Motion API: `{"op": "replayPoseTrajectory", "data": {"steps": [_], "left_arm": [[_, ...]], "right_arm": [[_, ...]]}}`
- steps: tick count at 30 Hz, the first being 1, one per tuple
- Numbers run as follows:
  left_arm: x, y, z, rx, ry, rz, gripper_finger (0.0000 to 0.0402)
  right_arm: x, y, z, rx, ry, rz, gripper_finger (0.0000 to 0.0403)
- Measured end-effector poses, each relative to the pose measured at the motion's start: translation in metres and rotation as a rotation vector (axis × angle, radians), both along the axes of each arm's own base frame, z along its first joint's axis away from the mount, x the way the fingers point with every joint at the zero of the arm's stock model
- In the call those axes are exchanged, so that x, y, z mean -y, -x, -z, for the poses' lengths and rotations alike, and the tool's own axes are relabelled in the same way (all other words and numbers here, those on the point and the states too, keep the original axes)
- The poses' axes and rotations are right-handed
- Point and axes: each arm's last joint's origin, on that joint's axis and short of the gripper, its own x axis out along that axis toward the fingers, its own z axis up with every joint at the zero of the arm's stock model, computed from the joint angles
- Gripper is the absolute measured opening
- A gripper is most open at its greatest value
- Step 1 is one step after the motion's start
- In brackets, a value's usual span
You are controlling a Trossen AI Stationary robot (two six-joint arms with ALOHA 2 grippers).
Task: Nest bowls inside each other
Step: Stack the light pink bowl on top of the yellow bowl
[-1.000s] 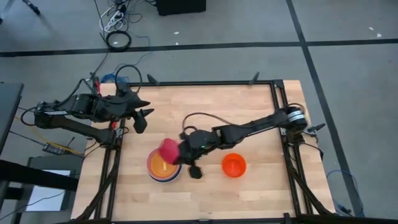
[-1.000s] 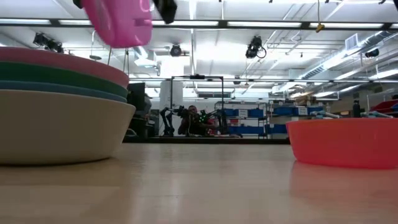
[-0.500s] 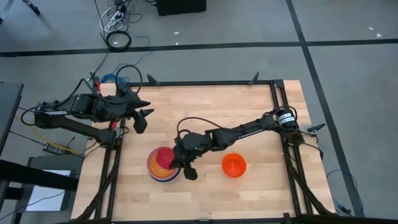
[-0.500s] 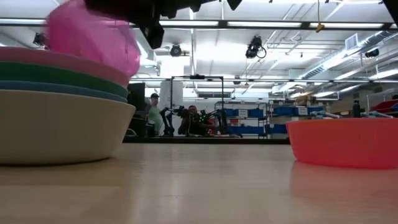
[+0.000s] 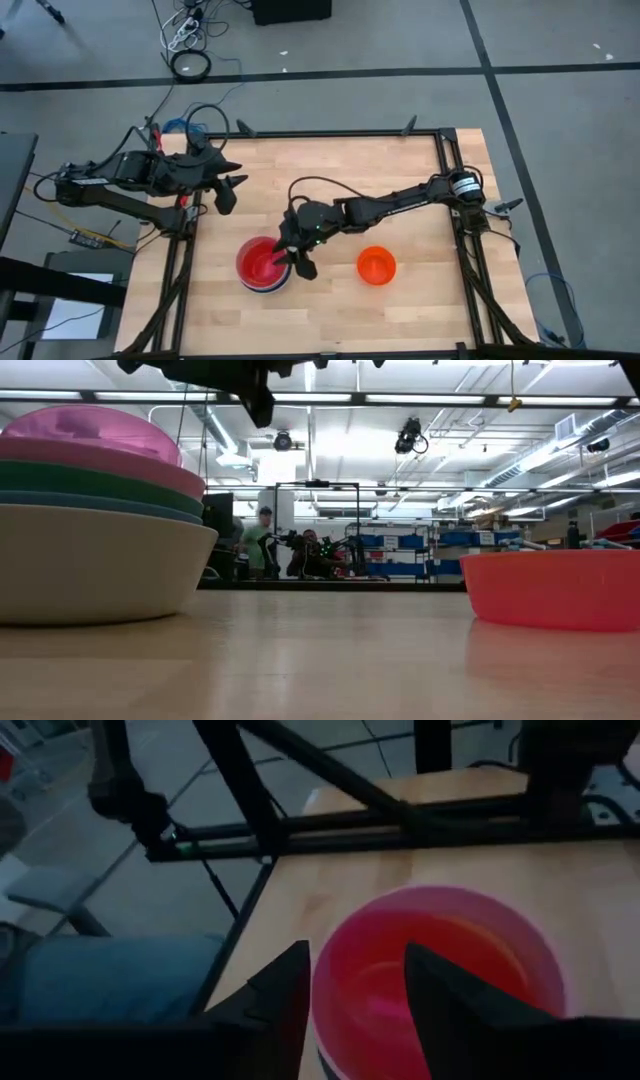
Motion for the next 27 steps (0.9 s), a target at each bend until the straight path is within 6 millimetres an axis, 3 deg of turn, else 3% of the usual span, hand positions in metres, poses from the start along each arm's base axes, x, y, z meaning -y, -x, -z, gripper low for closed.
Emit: {"op": "replayPoseTrajectory", "data": {"steps": [4, 10, 13, 16, 21, 23, 27], "left_arm": [[0.000, 0.000, 0.000, 0.000, 0.000, 0.000, 0.0163], [0.000, 0.000, 0.000, 0.002, 0.000, -0.001, 0.0163], [0.000, 0.000, 0.000, 0.003, 0.000, -0.001, 0.0163], [0.000, 0.000, 0.000, 0.002, 0.001, -0.001, 0.0163], [0.000, 0.000, 0.000, 0.000, -0.002, 0.000, 0.0163], [0.000, 0.000, 0.000, 0.002, -0.002, 0.001, 0.0163], [0.000, 0.000, 0.000, 0.000, -0.002, 0.000, 0.0163]], "right_arm": [[-0.004, 0.001, 0.009, -0.079, -0.047, -0.024, 0.0143], [-0.014, -0.005, 0.053, -0.238, -0.054, -0.035, 0.0123], [-0.011, -0.006, 0.053, -0.235, -0.066, -0.039, 0.0116], [-0.008, -0.003, 0.041, -0.217, -0.070, -0.033, 0.0112], [-0.006, -0.003, 0.010, -0.034, -0.019, 0.001, 0.0109], [-0.006, -0.007, 0.018, -0.030, -0.006, 0.013, 0.0109], [-0.005, -0.013, 0.051, -0.146, 0.000, 0.037, 0.0107]]}}
